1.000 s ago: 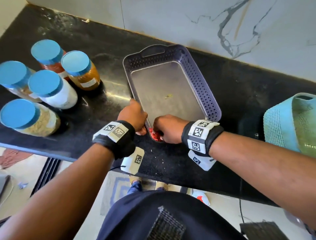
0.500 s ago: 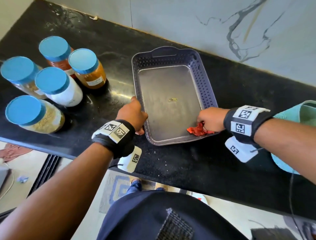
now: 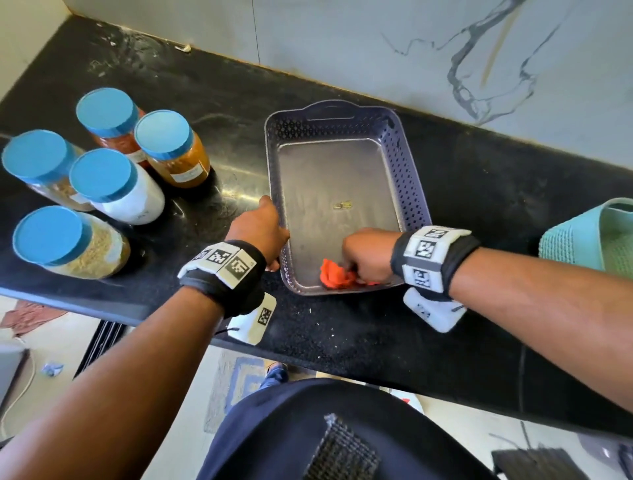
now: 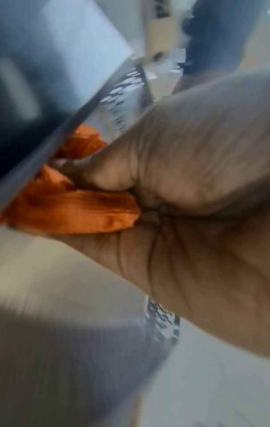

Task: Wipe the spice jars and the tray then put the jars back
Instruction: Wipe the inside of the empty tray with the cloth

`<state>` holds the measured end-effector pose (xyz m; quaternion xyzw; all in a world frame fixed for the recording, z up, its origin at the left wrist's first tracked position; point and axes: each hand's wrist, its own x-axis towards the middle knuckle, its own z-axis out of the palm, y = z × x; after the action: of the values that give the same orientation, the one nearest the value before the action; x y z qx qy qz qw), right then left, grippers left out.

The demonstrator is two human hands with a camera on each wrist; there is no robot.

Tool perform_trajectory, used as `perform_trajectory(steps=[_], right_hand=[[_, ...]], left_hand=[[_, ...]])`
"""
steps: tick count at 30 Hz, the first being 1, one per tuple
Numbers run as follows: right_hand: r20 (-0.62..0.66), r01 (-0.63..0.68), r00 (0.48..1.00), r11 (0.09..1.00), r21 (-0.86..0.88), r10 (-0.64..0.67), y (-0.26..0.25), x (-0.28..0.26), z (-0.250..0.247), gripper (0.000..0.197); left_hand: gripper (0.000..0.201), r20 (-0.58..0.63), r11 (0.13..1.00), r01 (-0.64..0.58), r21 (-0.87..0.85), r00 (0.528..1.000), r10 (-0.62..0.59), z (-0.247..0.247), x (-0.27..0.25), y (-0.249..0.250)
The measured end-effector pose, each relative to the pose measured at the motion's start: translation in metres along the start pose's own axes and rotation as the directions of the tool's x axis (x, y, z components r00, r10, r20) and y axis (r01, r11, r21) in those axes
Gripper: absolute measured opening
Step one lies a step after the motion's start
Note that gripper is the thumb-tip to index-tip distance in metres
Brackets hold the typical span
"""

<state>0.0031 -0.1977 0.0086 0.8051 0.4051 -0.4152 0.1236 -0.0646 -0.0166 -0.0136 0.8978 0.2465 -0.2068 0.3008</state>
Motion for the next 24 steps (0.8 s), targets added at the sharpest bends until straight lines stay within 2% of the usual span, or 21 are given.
perform_trajectory(steps=[2,4,7,9,11,15,18,21,24], right_hand=[[0.077,-0.063,0.995,0.995,-0.075,0.068,0.033,-0.016,0.004,0.017],[0.076,-0.090,0.992,0.992,-0.093,0.097,0.053,-0.029,0.006,0.033],[0.046,-0.113,0.993,0.993,0.041,0.111,0.050,-0.035,0.008,0.051],[0.033,-0.075,0.997,0.989,0.130,0.072,0.031,-0.029,0.009,0.055],[0.014,0.026,1.000,0.990,0.138,-0.028,0.014,-0.015,0.010,0.054],[0.023,0.212,0.977,0.977,0.006,-0.212,-0.011,0.008,0.008,0.057],[0.129,0.318,0.945,0.937,-0.146,-0.301,-0.009,0.010,0.008,0.039],[0.248,0.310,0.938,0.904,-0.294,-0.241,0.009,-0.003,0.006,0.040],[0.228,0.259,0.955,0.913,-0.316,-0.192,0.034,-0.023,0.008,0.052]], left_hand=[[0.018,-0.012,1.000,-0.006,0.002,1.000,0.006,-0.004,0.002,-0.001],[0.018,-0.021,1.000,-0.026,0.014,0.999,0.026,-0.005,0.005,-0.003],[0.022,-0.037,0.997,-0.062,0.038,0.997,0.063,-0.002,0.007,0.000],[0.024,-0.035,0.995,-0.079,0.067,0.996,0.081,-0.001,0.007,0.002],[0.025,-0.039,0.992,-0.087,0.093,0.995,0.091,-0.001,0.008,0.003],[0.027,-0.039,0.985,-0.107,0.135,0.993,0.113,-0.003,0.009,0.000],[0.028,-0.032,0.981,-0.112,0.157,0.992,0.119,-0.007,0.012,-0.002],[0.027,-0.038,0.978,-0.115,0.175,0.992,0.124,-0.011,0.017,-0.007],[0.022,-0.055,0.978,-0.104,0.180,0.992,0.116,-0.016,0.022,-0.009]])
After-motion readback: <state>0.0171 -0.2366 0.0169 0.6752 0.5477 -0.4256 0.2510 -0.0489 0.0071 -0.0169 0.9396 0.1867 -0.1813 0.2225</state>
